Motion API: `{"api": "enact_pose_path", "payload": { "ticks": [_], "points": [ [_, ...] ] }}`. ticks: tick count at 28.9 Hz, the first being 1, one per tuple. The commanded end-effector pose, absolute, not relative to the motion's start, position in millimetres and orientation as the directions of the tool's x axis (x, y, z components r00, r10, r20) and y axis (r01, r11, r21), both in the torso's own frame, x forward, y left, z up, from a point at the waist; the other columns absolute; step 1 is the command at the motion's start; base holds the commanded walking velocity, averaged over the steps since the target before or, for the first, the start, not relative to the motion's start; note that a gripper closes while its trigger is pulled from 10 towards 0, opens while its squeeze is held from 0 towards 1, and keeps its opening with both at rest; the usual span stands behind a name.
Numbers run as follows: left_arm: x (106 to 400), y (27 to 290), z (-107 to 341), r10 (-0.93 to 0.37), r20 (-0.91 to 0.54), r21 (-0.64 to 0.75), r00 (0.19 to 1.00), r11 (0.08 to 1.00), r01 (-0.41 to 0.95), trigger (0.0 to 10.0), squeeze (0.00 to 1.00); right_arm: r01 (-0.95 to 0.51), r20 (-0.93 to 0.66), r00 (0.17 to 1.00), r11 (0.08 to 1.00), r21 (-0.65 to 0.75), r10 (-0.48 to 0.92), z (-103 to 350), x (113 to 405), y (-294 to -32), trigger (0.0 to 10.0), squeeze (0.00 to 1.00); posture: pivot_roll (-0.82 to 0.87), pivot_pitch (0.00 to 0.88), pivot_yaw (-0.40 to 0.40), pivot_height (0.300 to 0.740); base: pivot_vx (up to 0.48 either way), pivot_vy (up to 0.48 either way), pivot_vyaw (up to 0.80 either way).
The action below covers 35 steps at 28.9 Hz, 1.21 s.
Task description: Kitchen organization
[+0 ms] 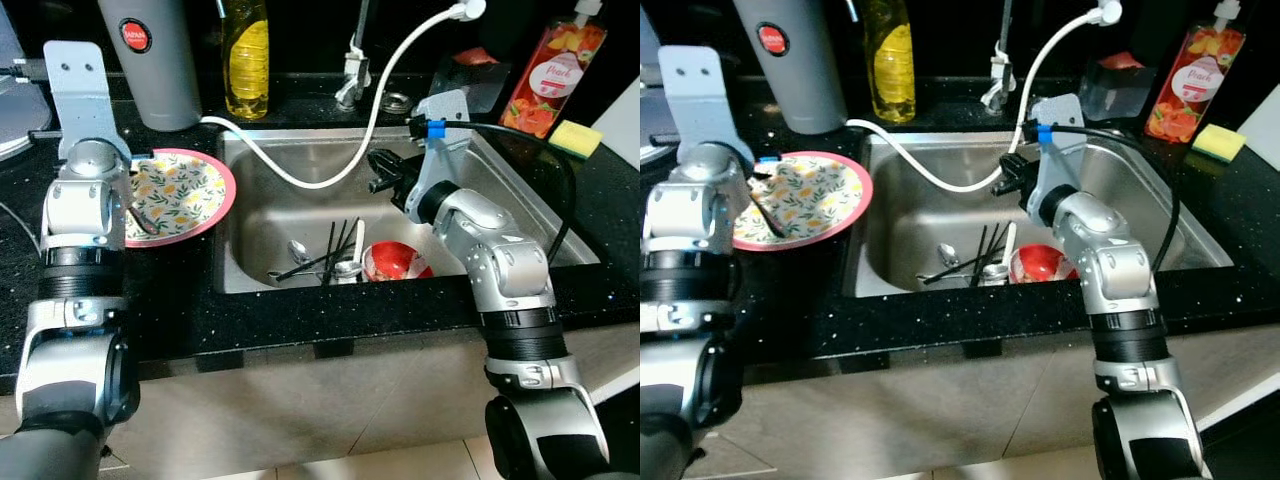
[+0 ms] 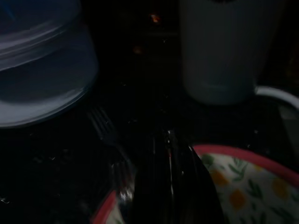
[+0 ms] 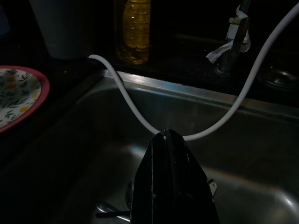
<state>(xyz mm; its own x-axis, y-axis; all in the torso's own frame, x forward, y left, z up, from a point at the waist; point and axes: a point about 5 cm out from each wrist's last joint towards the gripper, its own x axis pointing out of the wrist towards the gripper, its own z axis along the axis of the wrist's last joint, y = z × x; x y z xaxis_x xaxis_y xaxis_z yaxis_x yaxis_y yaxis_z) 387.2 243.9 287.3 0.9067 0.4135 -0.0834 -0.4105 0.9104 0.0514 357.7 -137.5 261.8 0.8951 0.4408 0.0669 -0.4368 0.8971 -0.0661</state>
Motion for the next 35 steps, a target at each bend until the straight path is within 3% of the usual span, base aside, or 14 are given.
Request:
{"api": "enact_pose_path", "payload": {
  "ticks": [1,2,7,8,25,26,27,28,35],
  "points": [
    [389.4,243.9,283.6,0.405,-0.101,0.038,0.909,0.914,-0.404,10.0,0.22,-0.436,0.061,0.896,0.898,-0.061,0.439,259.5,358.3,-137.9,10.0,0.00,0.09,0.055,-0.030,0.740,0.000,0.000,0.00],
    [392.4,245.2,275.3,0.422,-0.144,0.031,0.895,0.906,-0.422,10.0,1.00,-0.438,0.062,0.895,0.897,-0.060,0.441,259.5,358.5,-136.7,10.0,0.00,0.09,0.055,-0.030,0.740,0.000,0.000,0.00],
    [400.2,237.3,257.9,0.410,-0.222,-0.025,0.885,0.905,-0.425,10.0,1.00,-0.442,0.065,0.893,0.895,-0.059,0.445,260.3,358.7,-134.9,10.0,0.00,0.09,0.054,-0.028,0.740,0.000,0.000,0.00],
    [402.8,231.0,252.2,0.406,-0.248,-0.043,0.880,0.903,-0.428,10.0,0.00,-0.441,0.067,0.893,0.895,-0.059,0.445,260.8,358.4,-134.9,10.0,0.00,0.08,0.057,-0.021,0.740,0.000,0.000,0.00],
    [413.4,216.4,253.9,0.388,-0.261,-0.119,0.884,0.896,-0.428,10.0,0.00,-0.435,0.068,0.897,0.899,-0.052,0.437,259.8,357.8,-135.0,10.0,0.00,0.08,0.060,-0.019,0.740,0.000,0.000,0.00],
    [414.3,215.9,257.6,0.391,-0.243,-0.121,0.888,0.896,-0.427,10.0,0.80,-0.435,0.068,0.897,0.899,-0.053,0.437,259.9,357.8,-134.9,10.0,0.00,0.08,0.060,-0.019,0.740,0.000,0.000,0.00],
    [414.3,215.9,257.6,0.391,-0.243,-0.121,0.888,0.896,-0.427,10.0,0.80,-0.435,0.068,0.897,0.899,-0.053,0.437,259.9,357.8,-134.9,10.0,0.00,0.08,0.060,-0.019,0.740,0.000,0.000,0.00],
    [414.5,216.7,260.9,0.406,-0.226,-0.107,0.886,0.893,-0.437,10.0,1.00,-0.435,0.068,0.897,0.899,-0.053,0.437,259.9,357.9,-135.0,10.0,0.00,0.08,0.060,-0.022,0.740,0.000,0.000,0.00],
    [416.1,217.3,273.6,0.429,-0.181,-0.123,0.885,0.883,-0.453,10.0,1.00,-0.437,0.067,0.895,0.898,-0.052,0.440,260.0,358.5,-134.4,10.0,0.00,0.08,0.057,-0.024,0.740,0.000,0.000,0.00]
  ]
}}
